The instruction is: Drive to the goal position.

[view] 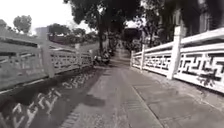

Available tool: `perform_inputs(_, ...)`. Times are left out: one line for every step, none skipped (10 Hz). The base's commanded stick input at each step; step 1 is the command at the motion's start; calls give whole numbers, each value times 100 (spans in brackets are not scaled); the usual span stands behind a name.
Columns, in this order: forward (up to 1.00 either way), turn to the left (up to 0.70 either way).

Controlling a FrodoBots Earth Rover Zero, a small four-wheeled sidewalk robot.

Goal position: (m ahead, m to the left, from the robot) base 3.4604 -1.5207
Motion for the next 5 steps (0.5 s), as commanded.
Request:
perform_inputs(70,0)
perform_inputs(70,0)
perform_inputs(70,0)
perform_inputs(70,0)
perform_inputs(70,0)
